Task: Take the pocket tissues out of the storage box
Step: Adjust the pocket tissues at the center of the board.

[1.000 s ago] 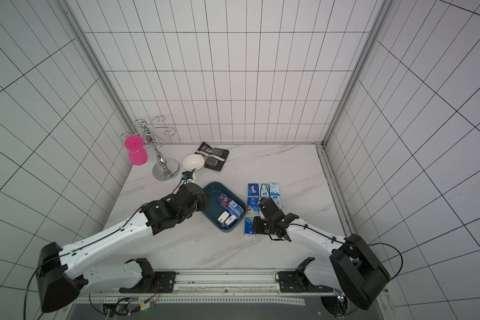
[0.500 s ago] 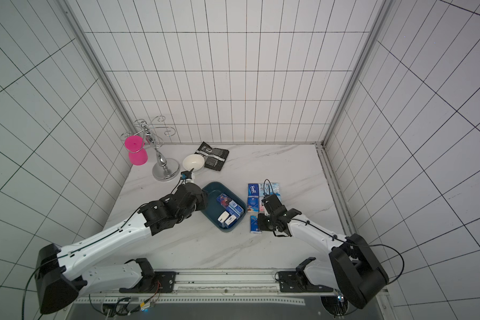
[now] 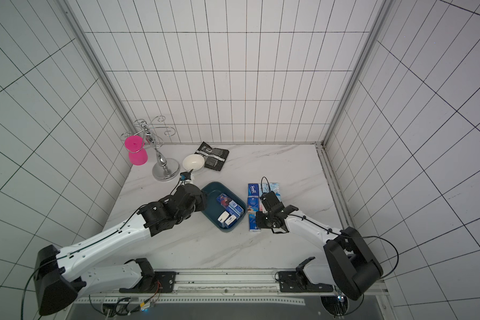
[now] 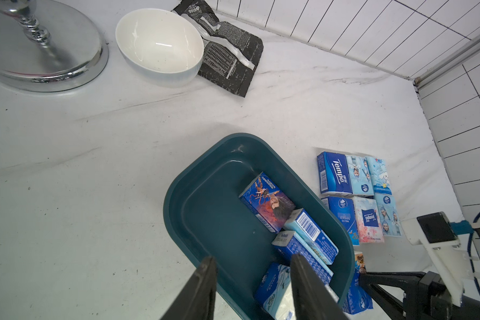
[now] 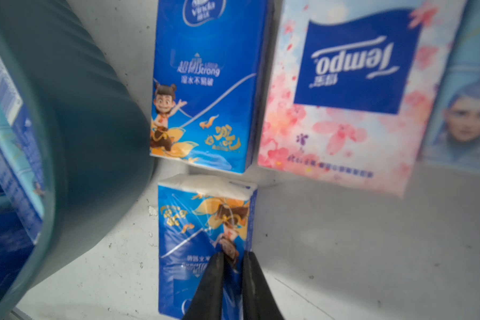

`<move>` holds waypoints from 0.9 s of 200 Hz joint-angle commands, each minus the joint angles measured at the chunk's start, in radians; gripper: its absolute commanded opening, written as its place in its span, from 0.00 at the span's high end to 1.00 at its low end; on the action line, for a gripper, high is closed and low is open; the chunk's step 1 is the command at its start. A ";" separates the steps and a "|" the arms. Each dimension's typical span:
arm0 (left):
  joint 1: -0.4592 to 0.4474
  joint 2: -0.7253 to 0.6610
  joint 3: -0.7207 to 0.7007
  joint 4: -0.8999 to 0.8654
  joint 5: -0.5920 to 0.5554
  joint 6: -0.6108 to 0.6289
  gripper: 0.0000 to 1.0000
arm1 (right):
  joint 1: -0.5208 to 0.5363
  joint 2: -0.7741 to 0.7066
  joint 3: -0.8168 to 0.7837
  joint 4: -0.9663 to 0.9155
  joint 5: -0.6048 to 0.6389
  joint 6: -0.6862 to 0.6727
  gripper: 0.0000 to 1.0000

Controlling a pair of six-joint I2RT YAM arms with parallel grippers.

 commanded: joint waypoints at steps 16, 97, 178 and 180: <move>0.007 -0.022 -0.016 0.015 -0.016 0.008 0.53 | -0.017 0.045 0.018 -0.015 0.037 -0.002 0.82; 0.016 0.034 -0.006 -0.005 -0.031 0.035 0.53 | -0.026 0.000 0.035 -0.028 0.018 0.012 0.77; 0.067 0.276 0.083 0.069 0.038 0.076 0.51 | -0.028 -0.275 0.095 -0.183 0.034 -0.009 0.69; 0.071 0.288 0.089 0.067 0.046 0.067 0.51 | -0.028 -0.274 0.097 -0.185 0.036 -0.010 0.69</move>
